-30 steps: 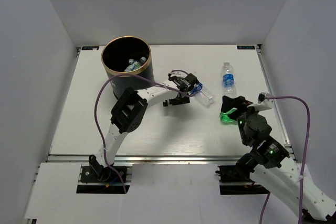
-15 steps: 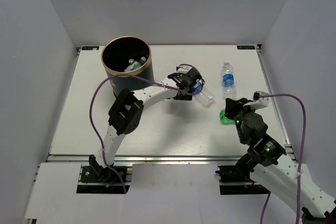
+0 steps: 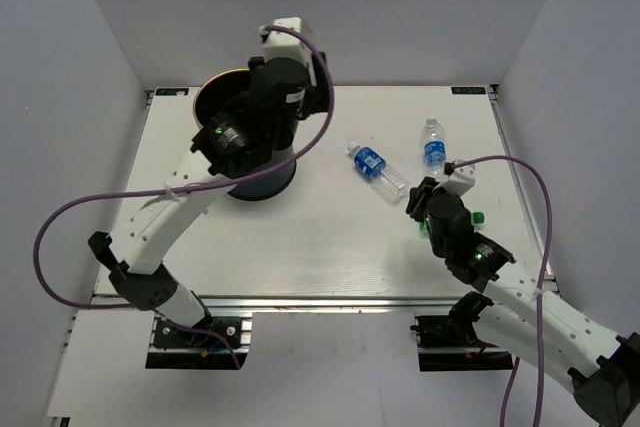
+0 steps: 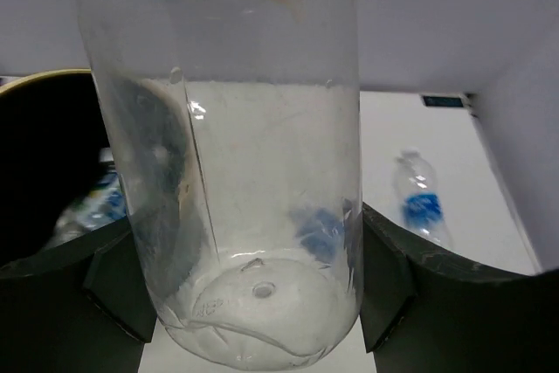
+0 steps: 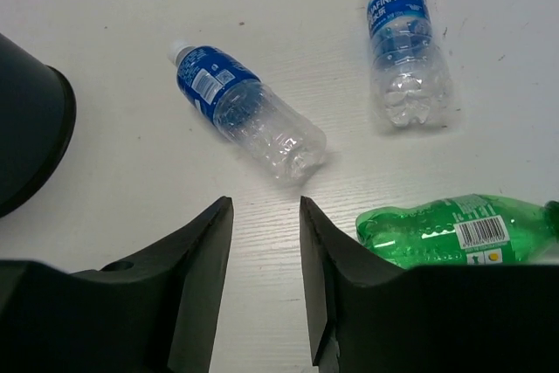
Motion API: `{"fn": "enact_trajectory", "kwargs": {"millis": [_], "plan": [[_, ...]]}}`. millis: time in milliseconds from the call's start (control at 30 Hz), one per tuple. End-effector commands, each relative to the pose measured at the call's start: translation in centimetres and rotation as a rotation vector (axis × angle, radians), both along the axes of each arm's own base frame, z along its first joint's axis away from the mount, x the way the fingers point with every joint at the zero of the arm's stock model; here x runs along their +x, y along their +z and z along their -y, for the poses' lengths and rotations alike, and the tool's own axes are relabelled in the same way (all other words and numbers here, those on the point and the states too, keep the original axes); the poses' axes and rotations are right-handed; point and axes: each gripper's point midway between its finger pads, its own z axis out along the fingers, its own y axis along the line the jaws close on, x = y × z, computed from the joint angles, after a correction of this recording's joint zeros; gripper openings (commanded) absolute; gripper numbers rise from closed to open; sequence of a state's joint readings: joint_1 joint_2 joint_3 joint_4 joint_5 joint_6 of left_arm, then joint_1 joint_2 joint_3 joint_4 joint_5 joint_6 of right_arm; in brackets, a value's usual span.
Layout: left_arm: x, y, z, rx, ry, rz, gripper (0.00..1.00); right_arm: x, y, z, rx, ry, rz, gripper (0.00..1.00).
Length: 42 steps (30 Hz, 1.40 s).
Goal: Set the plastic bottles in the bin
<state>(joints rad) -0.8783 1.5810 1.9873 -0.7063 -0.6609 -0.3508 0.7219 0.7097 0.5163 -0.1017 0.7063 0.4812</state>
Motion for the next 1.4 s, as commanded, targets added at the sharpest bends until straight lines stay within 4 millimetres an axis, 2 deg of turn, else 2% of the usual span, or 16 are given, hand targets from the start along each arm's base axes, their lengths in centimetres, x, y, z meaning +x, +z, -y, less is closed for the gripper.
{"fn": "enact_trajectory", "kwargs": {"millis": [0, 167, 200, 233, 300, 367, 567, 667, 800, 867, 1000, 1033, 1200, 1300, 1333, 1367], "plan": [[1.3, -2.6, -4.9, 0.178, 0.191, -0.042, 0.04, 1.5, 3.7, -0.9, 0.016, 0.001, 0.079, 0.43], [2.1, -3.6, -8.5, 0.252, 0.295, -0.061, 0.07, 3.8, 3.1, -2.7, -0.068, 0.018, 0.044, 0.55], [2.6, -3.8, -9.4, 0.263, 0.323, -0.062, 0.07, 4.3, 2.4, -2.8, -0.101, 0.015, 0.024, 0.6], [3.0, -3.9, -10.0, 0.262, 0.336, -0.054, 0.07, 4.9, 3.7, -3.3, -0.097, 0.019, 0.041, 0.65], [3.7, -3.7, -11.6, 0.263, 0.379, -0.054, 0.15, 6.1, 2.3, -3.6, -0.172, 0.029, -0.003, 0.77], [4.6, -4.7, -12.3, 0.279, 0.39, -0.081, 0.17, 7.2, 2.6, -4.9, -0.189, 0.074, -0.02, 0.79], [7.0, -7.7, -14.9, 0.31, 0.433, -0.155, 0.24, 9.2, 2.6, -4.6, -0.228, 0.081, -0.065, 0.79], [8.1, -10.1, -15.0, 0.324, 0.406, -0.21, 0.37, 10.0, 2.1, -3.9, -0.247, 0.072, -0.093, 0.81], [8.3, -12.3, -15.2, 0.322, 0.378, -0.259, 0.77, 11.2, 1.3, -3.2, -0.272, 0.077, -0.14, 0.9], [8.7, -12.8, -15.2, 0.318, 0.365, -0.273, 0.87, 11.6, 0.9, -3.3, -0.276, 0.108, -0.164, 0.9], [8.6, -12.2, -16.4, 0.325, 0.382, -0.269, 1.0, 13.3, -0.8, -4.3, -0.293, 0.17, -0.233, 0.9], [8.8, -12.1, -16.2, 0.316, 0.373, -0.264, 1.0, 13.7, -2.3, -4.1, -0.309, 0.169, -0.268, 0.9], [8.5, -10.8, -16.8, 0.299, 0.36, -0.241, 1.0, 15.6, -3.9, -5.1, -0.32, 0.221, -0.316, 0.9], [7.0, -8.2, -16.1, 0.266, 0.322, -0.175, 1.0, 16.3, -6.9, -5.4, -0.359, 0.255, -0.404, 0.9], [6.2, -6.6, -16.4, 0.233, 0.313, -0.123, 1.0, 17.1, -6.9, -6.0, -0.353, 0.268, -0.402, 0.9], [6.5, -7.2, -15.5, 0.219, 0.267, -0.127, 1.0, 17.0, -7.2, -6.2, -0.356, 0.286, -0.419, 0.9]]}}
